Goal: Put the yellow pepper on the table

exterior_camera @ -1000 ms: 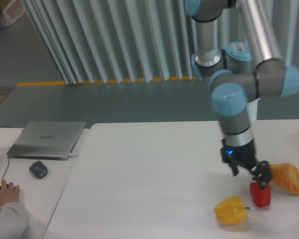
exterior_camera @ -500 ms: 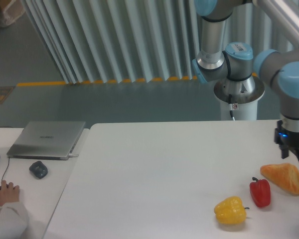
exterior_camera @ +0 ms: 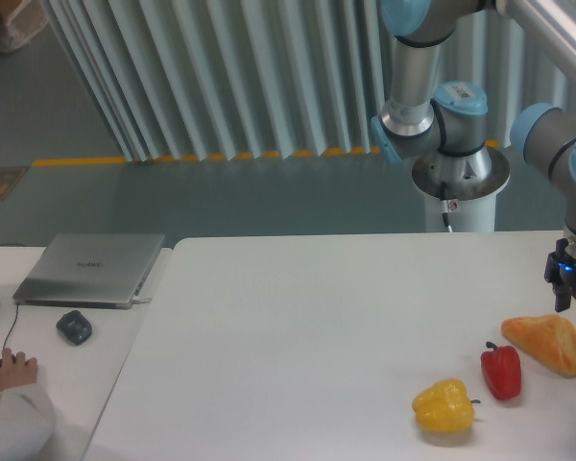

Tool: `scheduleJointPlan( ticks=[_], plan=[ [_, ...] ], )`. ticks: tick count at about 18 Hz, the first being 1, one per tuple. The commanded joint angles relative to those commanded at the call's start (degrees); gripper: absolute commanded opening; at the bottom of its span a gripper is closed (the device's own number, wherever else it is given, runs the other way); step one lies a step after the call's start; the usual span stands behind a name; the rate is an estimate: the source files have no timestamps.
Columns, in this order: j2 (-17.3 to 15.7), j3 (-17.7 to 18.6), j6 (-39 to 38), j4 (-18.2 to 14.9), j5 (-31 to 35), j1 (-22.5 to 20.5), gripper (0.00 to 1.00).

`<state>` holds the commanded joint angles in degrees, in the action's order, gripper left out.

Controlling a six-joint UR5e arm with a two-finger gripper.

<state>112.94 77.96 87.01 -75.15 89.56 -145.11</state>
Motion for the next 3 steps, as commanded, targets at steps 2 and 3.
scheduleJointPlan(
  ticks=[2,3],
  plan=[
    [0.0,0.0,0.1,0.0,0.0,0.0,1.0],
    [0.0,0.0,0.0,0.0,0.0,0.0,1.0]
  ],
)
